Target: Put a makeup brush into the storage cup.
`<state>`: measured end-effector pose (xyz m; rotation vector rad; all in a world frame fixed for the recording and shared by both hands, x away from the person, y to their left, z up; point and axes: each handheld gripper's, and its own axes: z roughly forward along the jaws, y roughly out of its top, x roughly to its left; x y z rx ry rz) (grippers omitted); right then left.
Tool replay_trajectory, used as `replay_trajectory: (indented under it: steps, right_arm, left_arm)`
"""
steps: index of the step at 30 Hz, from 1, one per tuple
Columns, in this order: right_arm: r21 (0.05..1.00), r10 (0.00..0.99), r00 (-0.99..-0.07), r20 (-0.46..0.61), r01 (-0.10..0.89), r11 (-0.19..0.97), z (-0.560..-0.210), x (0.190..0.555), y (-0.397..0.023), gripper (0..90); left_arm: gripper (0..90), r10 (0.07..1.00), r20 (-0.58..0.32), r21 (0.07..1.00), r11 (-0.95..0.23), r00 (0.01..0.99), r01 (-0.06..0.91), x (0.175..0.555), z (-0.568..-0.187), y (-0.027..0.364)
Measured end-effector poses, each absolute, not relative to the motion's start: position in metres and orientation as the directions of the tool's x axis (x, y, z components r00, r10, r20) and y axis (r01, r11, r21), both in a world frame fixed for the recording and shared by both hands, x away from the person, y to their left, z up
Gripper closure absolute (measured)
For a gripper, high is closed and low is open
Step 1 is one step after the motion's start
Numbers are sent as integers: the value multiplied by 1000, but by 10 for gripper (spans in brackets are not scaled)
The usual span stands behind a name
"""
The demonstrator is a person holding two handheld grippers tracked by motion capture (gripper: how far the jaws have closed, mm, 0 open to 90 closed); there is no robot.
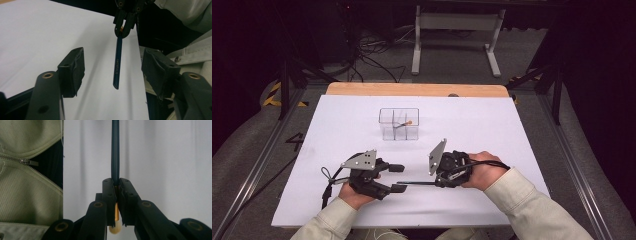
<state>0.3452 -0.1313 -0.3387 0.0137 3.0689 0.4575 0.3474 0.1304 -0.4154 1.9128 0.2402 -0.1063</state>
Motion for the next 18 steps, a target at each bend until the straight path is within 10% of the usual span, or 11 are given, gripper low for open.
replay_trajectory:
  steps: [18]
  right_arm:
    - [312, -57, -997, -61, -73, 947, -337, 339, -124, 836]
  left_arm:
    - [676, 43, -174, 897, -406, 984, 177, 343, -420, 121]
